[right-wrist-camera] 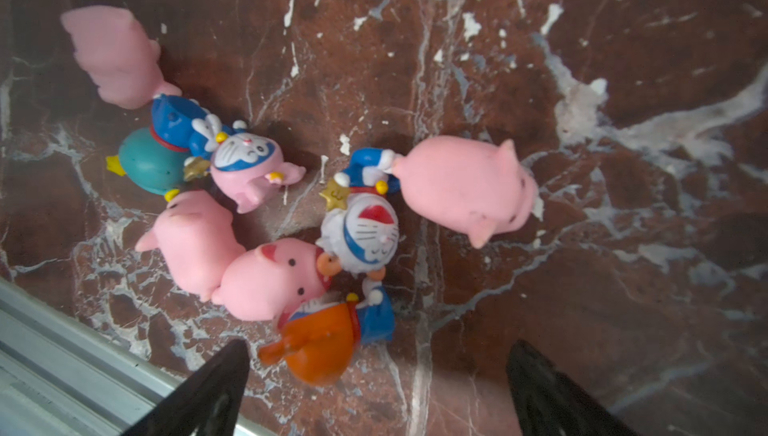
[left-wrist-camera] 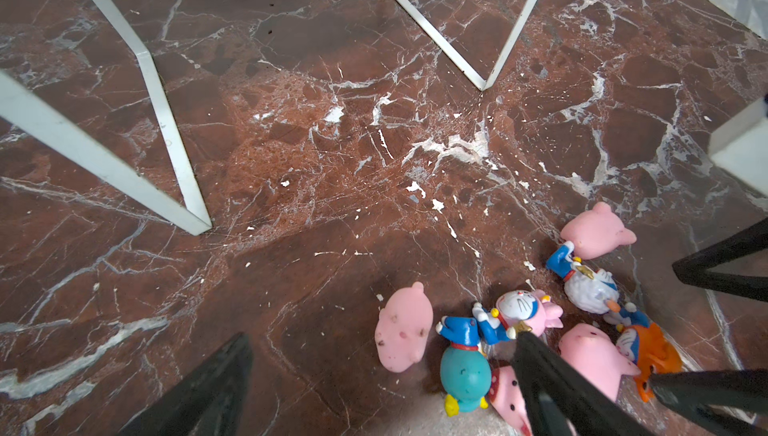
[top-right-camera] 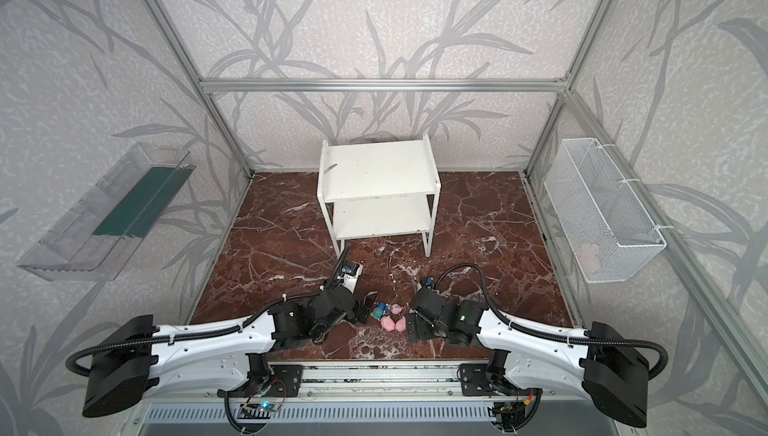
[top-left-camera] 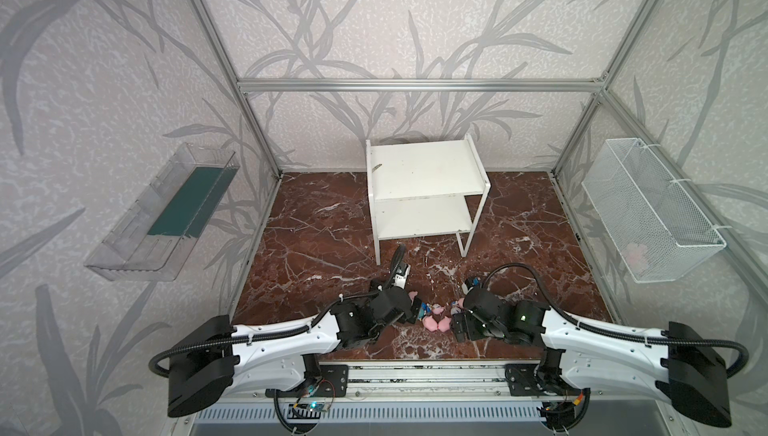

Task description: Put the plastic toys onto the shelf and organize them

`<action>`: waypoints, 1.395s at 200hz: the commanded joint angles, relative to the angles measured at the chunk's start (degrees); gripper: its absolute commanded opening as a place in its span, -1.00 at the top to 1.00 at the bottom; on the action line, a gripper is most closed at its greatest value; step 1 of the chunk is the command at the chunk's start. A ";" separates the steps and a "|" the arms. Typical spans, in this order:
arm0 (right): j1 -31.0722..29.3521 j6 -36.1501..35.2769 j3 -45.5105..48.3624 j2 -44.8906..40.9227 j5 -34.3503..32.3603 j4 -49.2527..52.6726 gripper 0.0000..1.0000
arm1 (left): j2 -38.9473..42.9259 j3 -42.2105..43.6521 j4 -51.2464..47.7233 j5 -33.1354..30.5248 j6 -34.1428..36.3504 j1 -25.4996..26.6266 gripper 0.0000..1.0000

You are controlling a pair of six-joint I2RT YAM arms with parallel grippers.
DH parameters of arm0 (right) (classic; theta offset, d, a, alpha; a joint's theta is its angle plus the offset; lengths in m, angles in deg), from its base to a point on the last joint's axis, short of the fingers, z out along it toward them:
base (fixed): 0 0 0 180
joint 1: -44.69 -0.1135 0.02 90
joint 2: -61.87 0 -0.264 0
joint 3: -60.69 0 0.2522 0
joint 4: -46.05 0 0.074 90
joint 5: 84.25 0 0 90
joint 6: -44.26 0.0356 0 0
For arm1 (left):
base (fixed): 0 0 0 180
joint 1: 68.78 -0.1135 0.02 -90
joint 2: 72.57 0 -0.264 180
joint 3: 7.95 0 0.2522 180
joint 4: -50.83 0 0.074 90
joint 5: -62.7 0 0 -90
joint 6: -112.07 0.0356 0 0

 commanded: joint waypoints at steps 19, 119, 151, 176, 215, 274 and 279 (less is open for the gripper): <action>0.17 4.37 2.02 -6.46 -5.69 10.29 -0.93 | 0.79 -0.40 1.40 -0.42 0.26 0.31 -0.98; 0.22 7.74 7.49 -25.58 -8.66 20.37 -0.89 | -4.98 -3.84 3.45 1.79 1.90 0.53 -0.98; 0.18 6.13 6.75 -25.51 -8.28 19.15 -0.87 | -6.80 -5.07 3.80 2.71 2.44 0.74 -0.98; 0.18 4.05 6.76 -23.38 -5.27 15.89 -0.81 | -7.69 -5.57 3.91 3.14 2.71 1.06 -0.98; 0.18 1.51 6.77 -19.33 -1.36 10.50 -0.57 | -8.20 -5.66 4.43 3.25 2.97 1.36 -0.98; 0.18 -4.51 3.85 -12.08 0.68 3.71 -0.52 | -8.19 -5.57 4.68 3.02 3.28 1.90 -0.98; 0.23 -5.12 3.35 -11.08 0.51 3.44 -0.54 | -8.11 -5.57 4.59 3.04 3.29 1.98 -0.98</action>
